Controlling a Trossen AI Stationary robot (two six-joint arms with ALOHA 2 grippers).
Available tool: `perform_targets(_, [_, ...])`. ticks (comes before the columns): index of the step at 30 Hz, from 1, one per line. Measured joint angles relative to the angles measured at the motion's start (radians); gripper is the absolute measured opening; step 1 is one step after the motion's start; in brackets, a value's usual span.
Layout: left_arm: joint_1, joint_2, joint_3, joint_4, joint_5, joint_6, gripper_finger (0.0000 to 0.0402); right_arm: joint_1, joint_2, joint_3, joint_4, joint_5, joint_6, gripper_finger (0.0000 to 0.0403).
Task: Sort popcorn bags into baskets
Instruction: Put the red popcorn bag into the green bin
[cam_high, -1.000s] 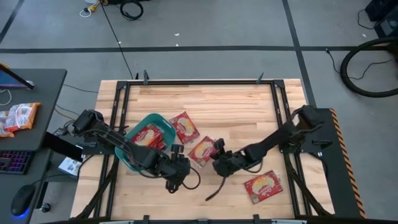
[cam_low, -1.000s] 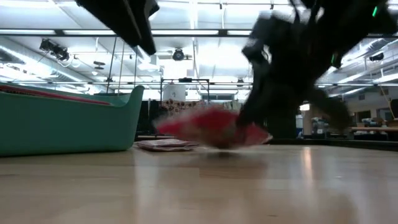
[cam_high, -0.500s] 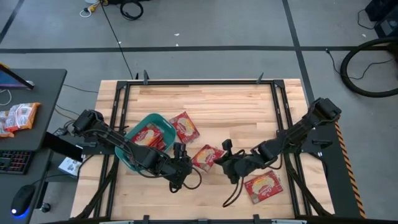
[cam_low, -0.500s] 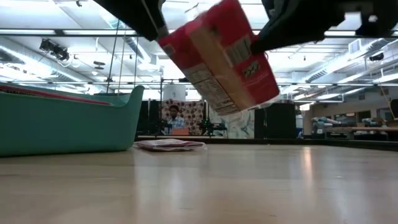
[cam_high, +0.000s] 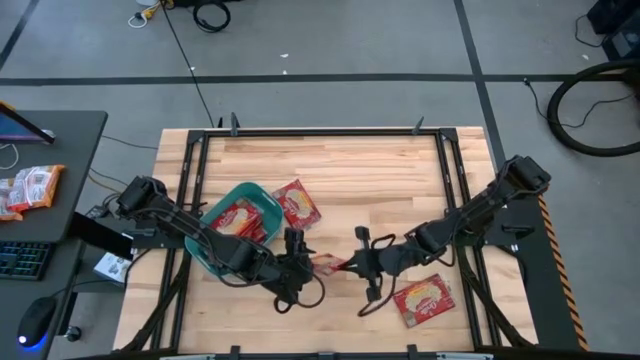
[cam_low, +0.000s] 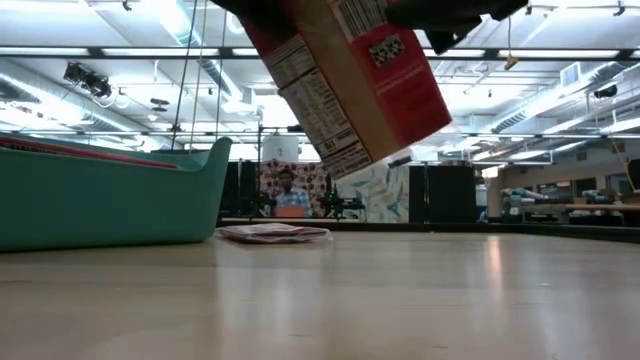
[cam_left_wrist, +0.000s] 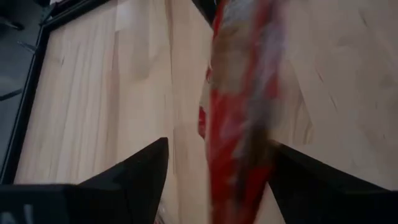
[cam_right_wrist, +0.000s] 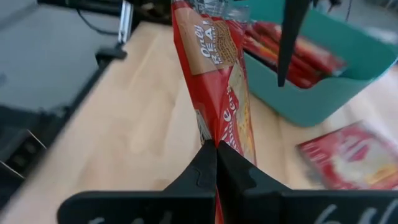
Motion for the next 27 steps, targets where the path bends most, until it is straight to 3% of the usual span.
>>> perform_targets(11, [0.000,0.000,0.007,0.006,0.025,-0.003,0.0198,-0.040,0.000,0.000,0.090,-0.128,0.167,0.0003])
perform_targets(21, [0.000,0.000,0.008,0.005,0.052,-0.016,0.0132,-0.044,0.000,0.000,0.103,-0.126,0.184,0.0006])
perform_targets(27, [0.000,0.000,0.008,-0.001,0.055,-0.011,0.0082,-0.044,-0.015,0.000,0.096,-0.126,0.184,0.0040])
